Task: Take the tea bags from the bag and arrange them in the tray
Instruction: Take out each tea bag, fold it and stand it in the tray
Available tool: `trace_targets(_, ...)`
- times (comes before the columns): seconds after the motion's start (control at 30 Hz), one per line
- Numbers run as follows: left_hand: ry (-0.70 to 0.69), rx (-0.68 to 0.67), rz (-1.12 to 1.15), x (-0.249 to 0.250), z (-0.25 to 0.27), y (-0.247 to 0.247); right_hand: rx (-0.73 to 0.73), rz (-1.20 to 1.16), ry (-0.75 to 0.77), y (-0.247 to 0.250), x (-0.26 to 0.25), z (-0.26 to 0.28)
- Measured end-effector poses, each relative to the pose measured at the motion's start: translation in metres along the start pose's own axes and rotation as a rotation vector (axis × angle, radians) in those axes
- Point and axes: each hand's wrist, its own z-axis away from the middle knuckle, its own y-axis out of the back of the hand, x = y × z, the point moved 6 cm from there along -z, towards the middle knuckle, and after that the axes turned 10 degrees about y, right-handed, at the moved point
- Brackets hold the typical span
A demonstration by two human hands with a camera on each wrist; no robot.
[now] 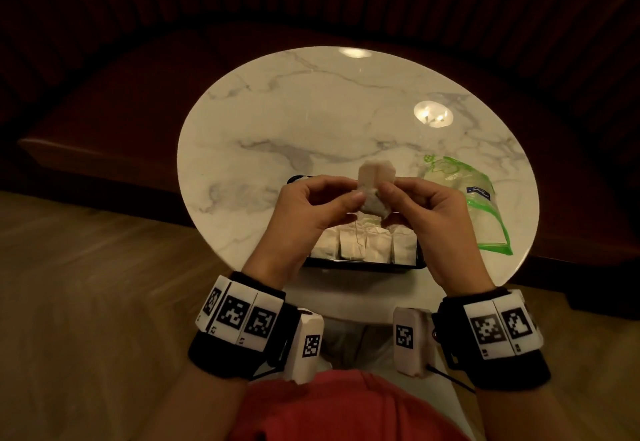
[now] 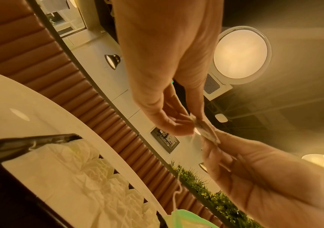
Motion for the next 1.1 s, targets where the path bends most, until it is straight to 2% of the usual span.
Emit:
trace_targets(0.13, -0.185, 0.219, -0.23, 0.007, 0.002, 0.006, 0.076, 0.072, 0.088, 0.002, -0.003, -0.001)
trace_targets(0.2, -0.265, 0.229, -0.319, 0.012, 0.007, -0.002, 0.07, 0.114, 0.12, -0.001, -0.004, 0.001)
trace_targets(0.27, -0.291, 0.181, -0.369, 0.014, 0.009, -0.013, 0.072, 0.17, 0.169, -0.004, -0.006, 0.003)
trace_targets(0.37, -0.241, 0.104, -0.316, 0.011, 0.008, -0.019, 0.071, 0.322, 0.27, -0.009, -0.008, 0.004)
trace_targets(0.43, -0.204, 0.058, -0.231, 0.011, 0.009, -0.021, 0.04, 0.346, 0.275, -0.012, -0.006, 0.004)
trace_targets(0.6, -0.183, 0.086, -0.071, 0.01, 0.006, -0.014, -0.056, 0.273, 0.225, -0.018, -0.003, 0.005)
trace_targets(0.73, -0.112, 0.114, 0.038, 0.008, 0.003, -0.007, -0.045, 0.064, 0.105, -0.012, -0.004, 0.004)
trace_targets(0.83, -0.092, 0.104, 0.061, 0.007, 0.003, -0.008, -0.064, -0.004, 0.025, -0.011, 0.001, 0.003)
trace_targets(1.0, -0.067, 0.065, 0.065, 0.004, 0.004, -0.011, -0.046, -0.012, 0.005, -0.01, 0.004, 0.003)
trace_targets(1.1, -0.086, 0.089, 0.034, 0.003, 0.003, -0.009, -0.084, -0.009, -0.041, -0.013, 0.007, 0.004)
